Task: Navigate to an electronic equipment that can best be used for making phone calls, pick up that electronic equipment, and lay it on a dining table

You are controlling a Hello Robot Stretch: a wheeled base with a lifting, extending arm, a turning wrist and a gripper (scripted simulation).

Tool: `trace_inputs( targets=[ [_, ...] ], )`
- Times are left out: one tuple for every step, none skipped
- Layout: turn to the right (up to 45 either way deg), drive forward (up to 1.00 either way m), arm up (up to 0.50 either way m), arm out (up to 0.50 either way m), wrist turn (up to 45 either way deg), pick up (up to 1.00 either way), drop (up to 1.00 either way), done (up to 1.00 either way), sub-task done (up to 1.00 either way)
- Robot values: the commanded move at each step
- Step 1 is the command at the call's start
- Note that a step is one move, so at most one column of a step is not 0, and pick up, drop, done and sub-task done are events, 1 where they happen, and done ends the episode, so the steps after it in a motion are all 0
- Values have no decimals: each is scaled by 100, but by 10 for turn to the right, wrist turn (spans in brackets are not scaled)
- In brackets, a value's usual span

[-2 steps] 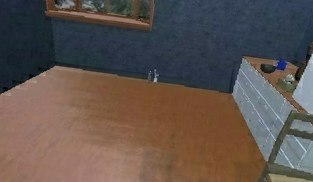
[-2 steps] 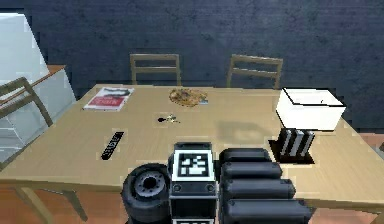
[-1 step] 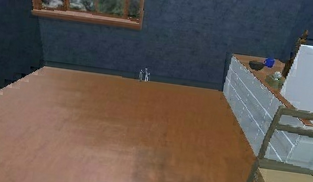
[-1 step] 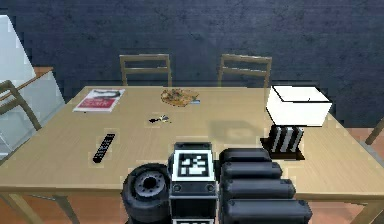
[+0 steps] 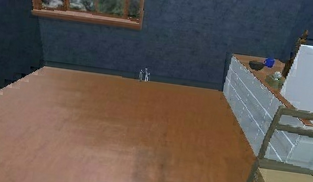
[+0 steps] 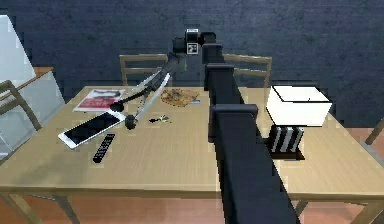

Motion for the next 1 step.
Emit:
trace_inputs(
  targets=[
    [0,0,0,0,450,0,0,0,0]
  ],
)
